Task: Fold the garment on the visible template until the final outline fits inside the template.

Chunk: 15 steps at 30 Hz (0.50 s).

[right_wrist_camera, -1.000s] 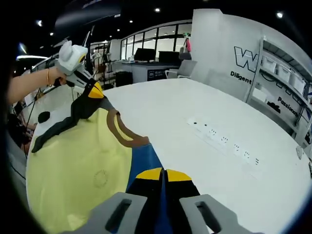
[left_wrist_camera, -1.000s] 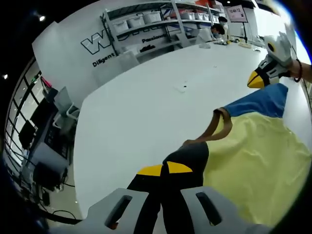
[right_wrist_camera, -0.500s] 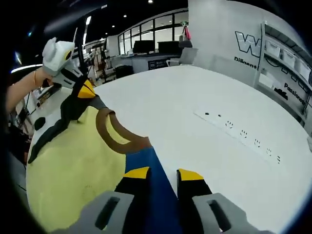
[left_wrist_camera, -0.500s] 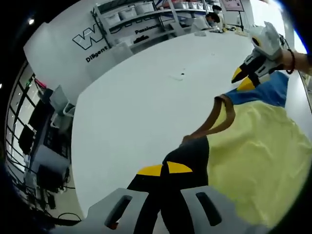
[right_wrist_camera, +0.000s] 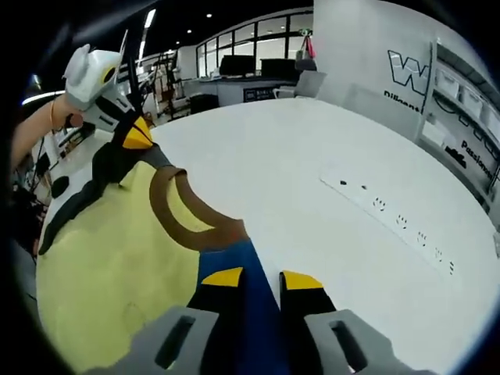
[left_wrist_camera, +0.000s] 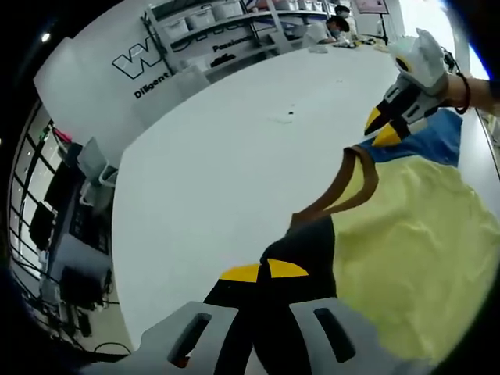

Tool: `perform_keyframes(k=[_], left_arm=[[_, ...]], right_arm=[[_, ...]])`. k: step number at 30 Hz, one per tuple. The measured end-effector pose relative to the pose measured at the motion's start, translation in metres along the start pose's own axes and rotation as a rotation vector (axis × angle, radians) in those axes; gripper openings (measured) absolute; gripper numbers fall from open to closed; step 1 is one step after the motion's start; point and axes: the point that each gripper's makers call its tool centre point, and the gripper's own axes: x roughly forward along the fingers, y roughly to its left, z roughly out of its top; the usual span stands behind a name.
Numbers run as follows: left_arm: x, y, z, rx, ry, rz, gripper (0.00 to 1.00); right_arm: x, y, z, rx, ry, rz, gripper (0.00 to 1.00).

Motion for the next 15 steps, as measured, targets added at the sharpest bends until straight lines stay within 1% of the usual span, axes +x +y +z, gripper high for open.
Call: perform_keyframes(k=[2, 4, 5, 9, 10, 11, 15], left_arm=[[-0.003, 0.004, 0.003, 0.019, 0.0, 0.021, 0.06], [-0.005, 0.009, 0.006, 0.028, -0.004, 0.046, 0.06], [-0.006, 0.012, 0.009, 0.033, -0.005, 0.063, 0.06], [-0.008, 0.017, 0.011, 0.037, -0.004, 0.088, 0.06], [-0.009, 0.021, 0.012, 0.035, 0.004, 0.11, 0.06], [-0.011, 0.027, 0.013, 0.048, 0.012, 0.135, 0.06], [-0.013, 0.034, 0.018, 0.079, 0.009, 0.168, 0.06]], right_arm=[[-0.001, -0.002, 0.001, 0.021, -0.008, -0.005, 0.07], [-0.002, -0.004, 0.002, 0.037, -0.019, -0.01, 0.0], [-0.002, -0.006, 0.004, 0.054, -0.028, -0.012, 0.0], [-0.003, -0.008, 0.005, 0.074, -0.037, -0.015, 0.0], [-0.004, -0.01, 0.006, 0.091, -0.049, -0.018, 0.0], [-0.004, -0.012, 0.008, 0.109, -0.06, -0.019, 0.0], [-0.005, -0.016, 0.01, 0.14, -0.074, -0.028, 0.0]])
